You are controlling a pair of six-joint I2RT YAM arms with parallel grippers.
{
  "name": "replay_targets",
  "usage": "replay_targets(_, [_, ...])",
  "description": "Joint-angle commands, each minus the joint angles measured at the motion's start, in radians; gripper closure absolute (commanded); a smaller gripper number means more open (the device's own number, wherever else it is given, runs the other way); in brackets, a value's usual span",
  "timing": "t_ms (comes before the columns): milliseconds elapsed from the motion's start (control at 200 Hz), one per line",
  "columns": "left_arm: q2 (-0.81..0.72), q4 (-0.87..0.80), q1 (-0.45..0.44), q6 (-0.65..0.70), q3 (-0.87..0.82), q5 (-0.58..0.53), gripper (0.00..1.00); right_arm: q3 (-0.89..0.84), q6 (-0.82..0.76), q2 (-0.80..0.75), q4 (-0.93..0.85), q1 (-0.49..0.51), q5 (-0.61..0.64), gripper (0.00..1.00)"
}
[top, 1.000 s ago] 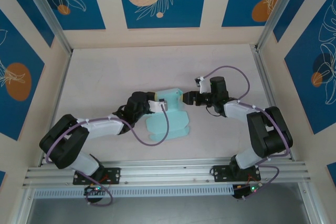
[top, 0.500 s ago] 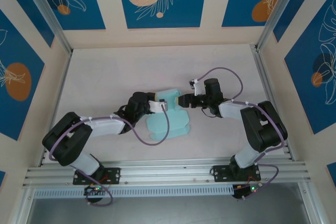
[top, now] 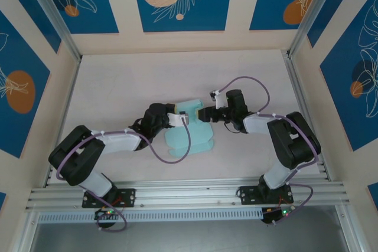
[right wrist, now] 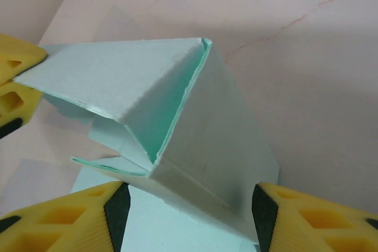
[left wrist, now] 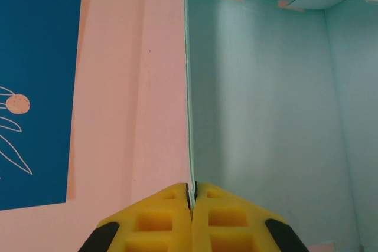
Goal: Fold the paper box
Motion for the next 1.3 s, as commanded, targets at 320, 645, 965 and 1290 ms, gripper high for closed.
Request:
replay_targets(320, [0.011,-0.006,0.005,-0.001,-0.001,0.085,1.0,0.028,-0.056,0.043,0.061,0.077,0.265,0.46])
replay_targets(645, [0.007,-0.008,0.003,-0.022,-0.006,0.097,1.0,0.031,-0.065,0.061,0.086,0.095,0.349,0.71])
replay_targets(965, [-0.165,-0.143,0.003,-0.364,0.07,0.035,0.38,-0.007,-0.113,0.024,0.092,0.157,0.565,0.9])
replay_targets(1290, [-0.561,-0.47,0.007,-1.298,0.071,-0.079,0.0,0.027,-0.136,-0.038,-0.04,0.235,0.747,0.92])
